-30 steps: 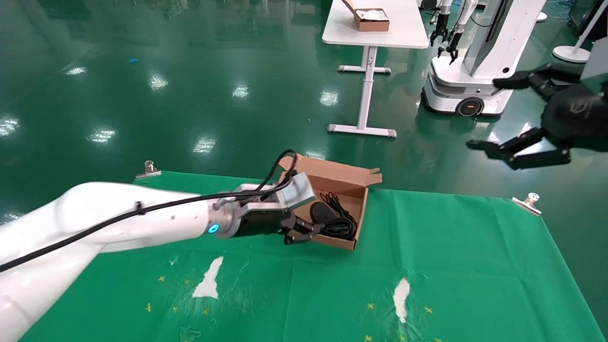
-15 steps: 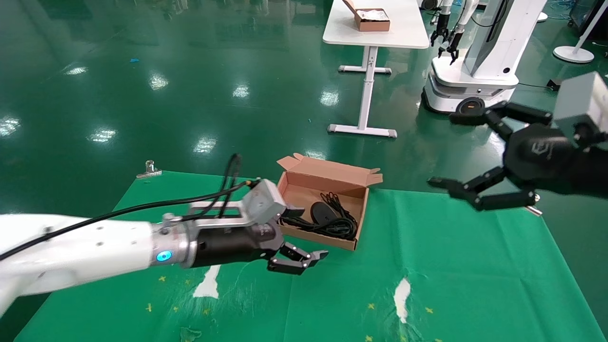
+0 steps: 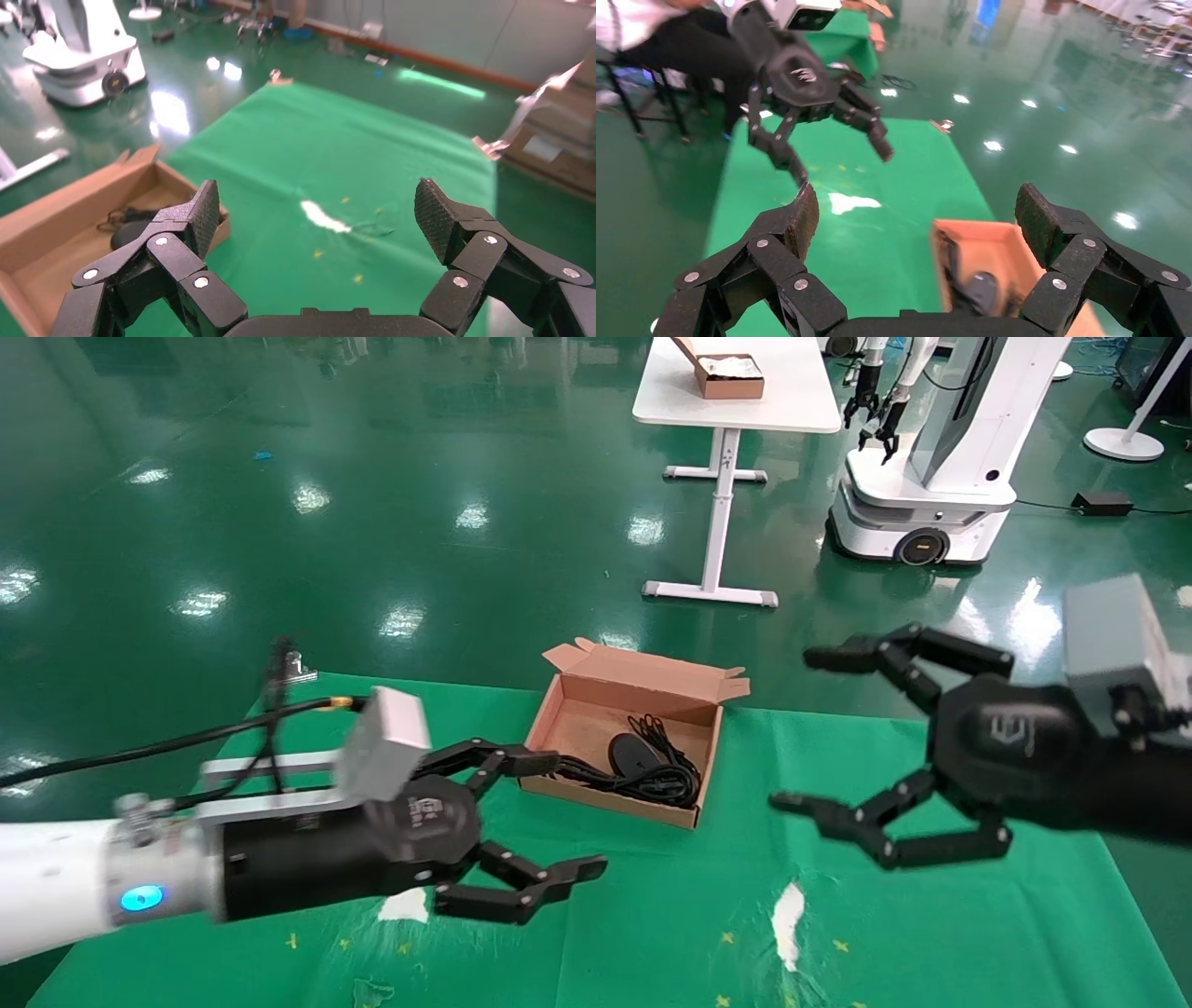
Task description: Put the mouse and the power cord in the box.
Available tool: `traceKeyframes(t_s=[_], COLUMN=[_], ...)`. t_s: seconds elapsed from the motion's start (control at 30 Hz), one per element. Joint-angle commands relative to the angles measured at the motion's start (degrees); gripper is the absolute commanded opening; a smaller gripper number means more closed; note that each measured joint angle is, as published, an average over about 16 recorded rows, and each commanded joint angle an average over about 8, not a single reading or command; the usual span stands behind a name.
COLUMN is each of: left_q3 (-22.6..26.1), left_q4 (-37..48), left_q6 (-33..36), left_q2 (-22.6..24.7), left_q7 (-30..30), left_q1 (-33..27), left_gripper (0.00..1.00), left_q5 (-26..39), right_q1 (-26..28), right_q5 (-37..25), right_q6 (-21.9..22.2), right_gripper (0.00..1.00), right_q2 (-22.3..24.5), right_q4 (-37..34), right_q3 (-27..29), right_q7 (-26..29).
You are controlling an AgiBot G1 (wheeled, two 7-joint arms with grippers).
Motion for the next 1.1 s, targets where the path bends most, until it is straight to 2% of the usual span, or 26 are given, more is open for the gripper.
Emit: traceKeyframes(t_s=[0.03, 0.63, 0.8, 1.1], left_q3=[-1.98, -17.65, -19.13, -18.20], left_q4=[-1.39, -12.26, -13.18, -12.62], left_q6=[1.84, 16.30, 17.63, 16.82], left_q2=[-1.51, -13.35, -14.37, -13.75], left_q7=[0.00, 0.03, 0.03, 0.04], left_q1=[1.33, 11.72, 12.59, 12.11], left_gripper=[1.00, 1.00, 1.00, 1.00], left_q5=[-1.60, -14.14, -15.32, -14.66], right_q1=[-1.78, -15.99, -17.48, -16.63], right_q5=[1.23, 10.97, 12.07, 11.54], right_q6=[-0.17, -1.48, -1.61, -1.54], right_gripper=[1.00, 1.00, 1.00, 1.00], right_q2=[0.11, 0.95, 1.03, 1.04], right_q4=[1.65, 14.78, 16.13, 15.35], right_q3=[0.59, 5.30, 5.83, 5.59], right_q7=[0.91, 8.06, 8.56, 8.27])
